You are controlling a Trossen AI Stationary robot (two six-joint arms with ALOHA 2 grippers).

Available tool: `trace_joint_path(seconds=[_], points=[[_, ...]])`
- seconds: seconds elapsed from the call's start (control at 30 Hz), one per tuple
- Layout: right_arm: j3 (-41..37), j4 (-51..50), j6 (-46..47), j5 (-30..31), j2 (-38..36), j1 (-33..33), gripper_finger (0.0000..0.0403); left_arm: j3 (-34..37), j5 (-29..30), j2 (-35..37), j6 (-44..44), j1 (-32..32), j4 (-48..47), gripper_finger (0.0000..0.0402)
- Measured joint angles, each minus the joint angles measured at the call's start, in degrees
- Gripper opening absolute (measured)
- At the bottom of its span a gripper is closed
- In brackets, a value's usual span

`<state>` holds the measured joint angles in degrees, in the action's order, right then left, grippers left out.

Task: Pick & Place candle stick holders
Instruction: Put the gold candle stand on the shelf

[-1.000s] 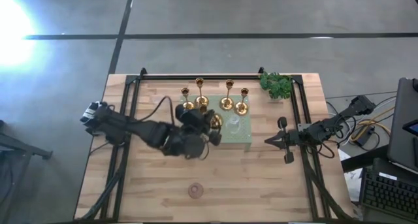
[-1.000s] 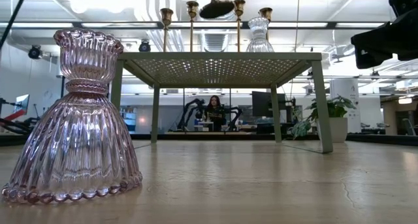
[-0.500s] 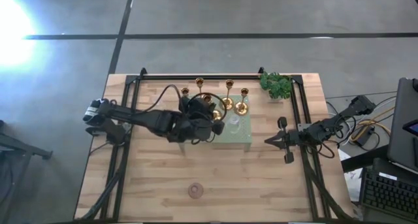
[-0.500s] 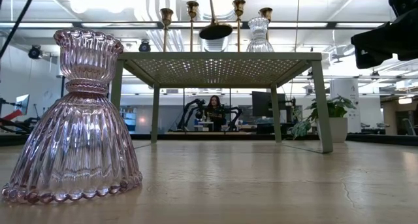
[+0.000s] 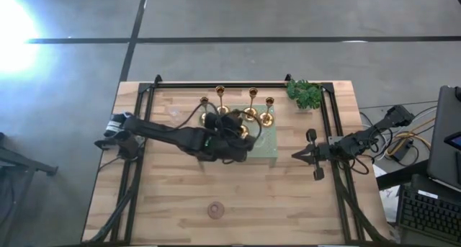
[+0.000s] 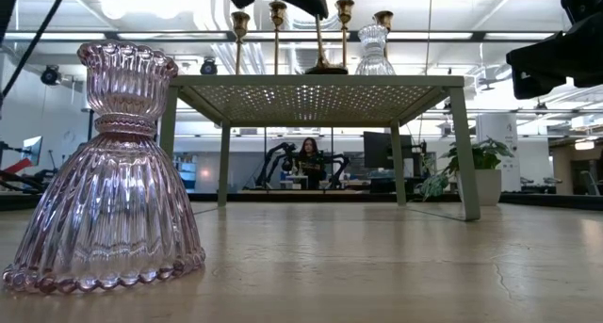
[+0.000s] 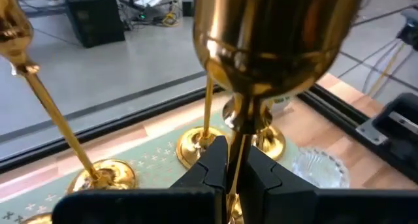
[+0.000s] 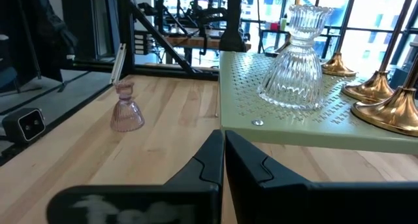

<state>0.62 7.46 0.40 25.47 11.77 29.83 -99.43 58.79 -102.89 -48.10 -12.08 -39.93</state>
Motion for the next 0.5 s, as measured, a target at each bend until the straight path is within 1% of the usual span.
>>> trace_joint_path(seconds=[0.1,0.2,0.3,0.4,0.5], points=[[0.0,0.0,0.0,0.0,0.0,0.0,0.0009,-4.4,2.0,-2.5,-2.1,0.0,-5.7,0.0017],[0.0,0.0,0.0,0.0,0.0,0.0,0.0009,-9.6,2.3,-4.8,-4.9,0.2,-12.8,0.0017],[0.0,0.0,0.0,0.0,0.0,0.0,0.0009,-13.6,2.9,-6.6,-7.1,0.5,-17.6,0.0017],[0.0,0.0,0.0,0.0,0.0,0.0,0.0009,-15.8,3.2,-8.4,-7.6,0.9,-19.5,0.0017],[0.0,0.0,0.0,0.0,0.0,0.0,0.0009,-15.6,2.5,-9.0,-8.0,1.2,-20.1,0.0017]])
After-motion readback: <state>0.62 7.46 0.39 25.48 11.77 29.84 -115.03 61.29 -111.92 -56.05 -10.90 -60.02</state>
